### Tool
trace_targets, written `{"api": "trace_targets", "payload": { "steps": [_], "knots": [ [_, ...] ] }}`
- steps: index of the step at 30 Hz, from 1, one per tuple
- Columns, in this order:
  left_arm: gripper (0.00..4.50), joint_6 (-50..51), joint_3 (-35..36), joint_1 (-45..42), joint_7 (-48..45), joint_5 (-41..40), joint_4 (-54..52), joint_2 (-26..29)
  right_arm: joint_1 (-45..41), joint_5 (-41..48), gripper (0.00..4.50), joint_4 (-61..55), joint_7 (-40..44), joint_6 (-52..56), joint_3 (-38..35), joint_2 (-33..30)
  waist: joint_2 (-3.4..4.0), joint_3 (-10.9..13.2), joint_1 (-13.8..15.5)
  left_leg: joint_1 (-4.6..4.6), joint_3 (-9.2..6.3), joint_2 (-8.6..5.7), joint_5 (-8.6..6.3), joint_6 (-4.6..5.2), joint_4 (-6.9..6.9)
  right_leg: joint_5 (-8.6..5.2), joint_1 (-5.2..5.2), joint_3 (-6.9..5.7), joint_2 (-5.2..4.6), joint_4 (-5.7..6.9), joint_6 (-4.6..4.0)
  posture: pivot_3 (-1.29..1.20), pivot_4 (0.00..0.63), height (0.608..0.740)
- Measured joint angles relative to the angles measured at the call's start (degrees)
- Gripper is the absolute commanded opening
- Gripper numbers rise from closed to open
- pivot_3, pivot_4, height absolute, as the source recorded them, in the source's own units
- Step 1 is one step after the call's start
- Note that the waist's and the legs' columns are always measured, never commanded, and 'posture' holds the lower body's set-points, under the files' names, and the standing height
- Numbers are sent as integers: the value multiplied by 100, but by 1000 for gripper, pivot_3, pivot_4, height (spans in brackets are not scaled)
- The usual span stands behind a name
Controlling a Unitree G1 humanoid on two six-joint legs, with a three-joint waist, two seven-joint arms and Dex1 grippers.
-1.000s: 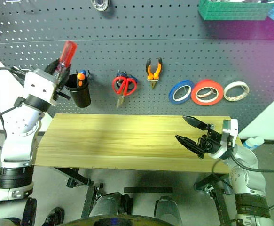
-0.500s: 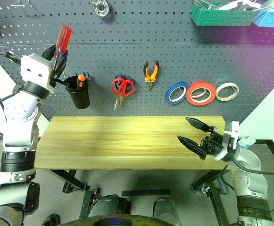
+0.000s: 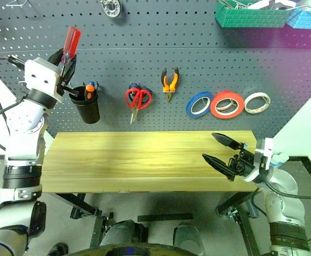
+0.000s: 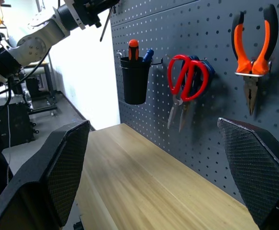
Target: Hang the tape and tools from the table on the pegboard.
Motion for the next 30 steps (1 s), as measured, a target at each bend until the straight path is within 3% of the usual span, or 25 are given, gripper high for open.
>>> {"api": "trace_targets", "payload": {
  "steps": [15,24,30],
  "knots": [
    [839,-163,-184,-192,-3,6,260,-2,58,-4,4500,33,22,-60,-65,-2,-1,0,-47,-1,0,0,1,1,0,0,1,0,0,0,0,-150,0,740],
    [839,-835,-213,-1119,-244,-222,1581,-80,158,-5,4500,45,58,-57,-73,-23,-2,0,-117,-1,0,0,4,6,0,0,1,-2,1,-1,1,-166,4,740],
    [839,-1189,-179,-1255,-350,-554,2347,-257,401,7,4500,-110,54,15,-178,-131,-7,7,-152,-1,1,1,5,11,-1,0,-1,-1,-1,-1,1,-184,26,740]
  ]
}}
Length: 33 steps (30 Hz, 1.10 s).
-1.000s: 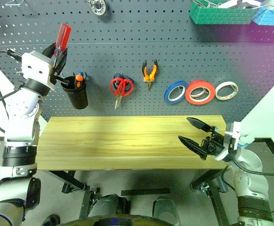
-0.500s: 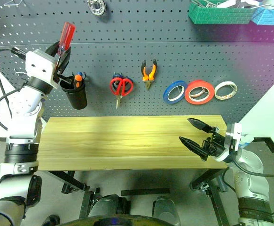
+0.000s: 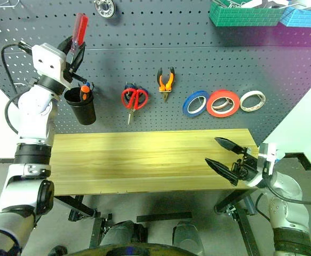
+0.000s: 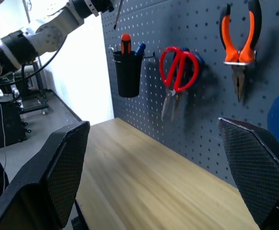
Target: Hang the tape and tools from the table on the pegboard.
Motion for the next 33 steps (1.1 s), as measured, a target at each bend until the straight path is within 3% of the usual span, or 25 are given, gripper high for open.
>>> {"api": "trace_targets", "payload": {
  "steps": [19,33],
  "knots": [
    [839,-499,324,-276,117,-280,1450,-138,588,172,4500,-657,-34,490,-301,-324,-85,196,20,-7,-4,1,-14,-2,-9,0,-23,1,-14,-17,0,-209,94,740],
    [839,-585,311,48,582,-168,1600,-311,745,225,4500,-408,355,510,-511,-429,-82,392,20,-17,-1,1,-16,2,-15,0,-15,-2,-15,-25,0,-207,120,740]
  ]
}}
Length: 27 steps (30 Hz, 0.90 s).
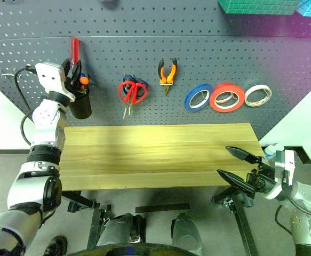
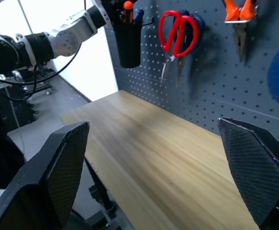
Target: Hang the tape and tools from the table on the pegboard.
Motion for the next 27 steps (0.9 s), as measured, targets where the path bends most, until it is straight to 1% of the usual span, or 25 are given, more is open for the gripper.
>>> {"api": "trace_targets", "payload": {
  "steps": [3,5,6,10,14,23,27],
  "knots": [
    [839,-3,-1,96,44,16,-152,-1,-29,-13,4500,193,115,-86,-1,0,9,11,3,5,0,0,-1,0,1,0,-6,0,-2,-2,0,-205,120,740],
    [1580,13,2,133,60,12,-184,-15,-76,-17,4500,304,170,-146,-3,0,14,16,3,5,-1,0,-1,-1,1,0,-8,0,-2,-1,0,-205,121,740],
    [1831,19,13,147,77,4,-217,-35,-94,-19,4500,340,189,-159,-3,0,16,18,3,5,-1,0,-1,-1,0,0,-8,0,-2,-1,0,-206,121,740],
    [3212,80,103,255,114,-62,-370,-52,-168,-61,4500,429,224,-184,-3,1,26,28,16,5,-1,0,-2,0,0,0,-9,-2,-4,-5,0,-202,124,740],
    [4473,104,163,337,111,-160,-496,-62,-193,-92,4500,504,273,-252,-3,1,27,30,56,5,-5,0,-3,2,0,3,-5,-7,-5,-17,5,-201,125,740],
    [4473,243,158,387,133,-211,-805,-152,-348,-129,4500,965,546,-415,-3,0,37,44,137,-1,-2,-2,-17,20,-7,15,5,-8,-8,-66,20,-192,126,740],
    [4473,339,152,403,211,-224,-1202,-229,-448,-141,4500,1121,633,-470,-3,-2,33,70,149,-16,-1,-3,-20,24,-8,16,-3,-8,-9,-74,21,-183,114,740]
  ]
}}
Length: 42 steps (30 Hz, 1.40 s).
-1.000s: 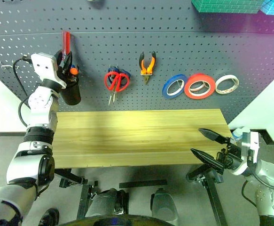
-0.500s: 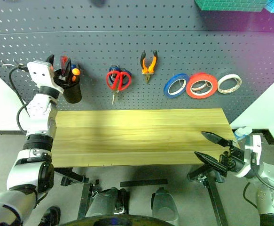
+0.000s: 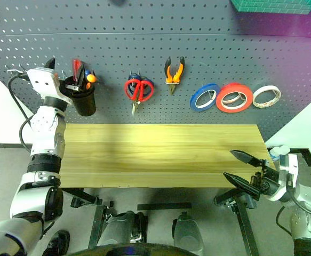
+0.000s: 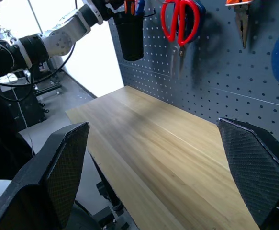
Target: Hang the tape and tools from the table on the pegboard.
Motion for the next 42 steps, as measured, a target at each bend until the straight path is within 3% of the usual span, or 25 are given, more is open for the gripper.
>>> {"api": "trace_targets", "payload": {
  "steps": [10,14,20,31,42],
  "knots": [
    [4473,127,-52,-196,207,146,-654,-12,-522,-99,4500,408,152,-151,22,1,1,-2,-19,-20,8,-1,9,12,6,4,6,-6,12,4,7,-165,63,740],
    [4473,98,-98,-472,196,359,-625,220,-798,-181,4500,607,179,-216,60,3,-1,-6,-14,-23,14,-1,33,-22,9,6,3,-11,16,8,13,-154,34,740],
    [4473,109,-103,-935,-232,132,-555,343,-1271,-307,4500,1360,465,-545,93,43,1,-68,-4,-25,22,-9,36,-21,13,9,2,-11,21,10,19,-143,0,740],
    [4473,2138,-930,-213,-1999,-933,-1603,-63,-1715,-446,4500,1922,549,-969,250,268,9,-98,-158,-23,21,-5,42,-28,22,10,-1,-3,32,25,21,-139,0,740],
    [4473,3964,-1835,996,-2957,-1542,-2918,-277,-1662,-438,4500,988,-119,-692,419,571,52,-182,-146,-11,19,-2,43,-31,26,10,8,3,26,30,20,-142,0,740]
  ]
}}
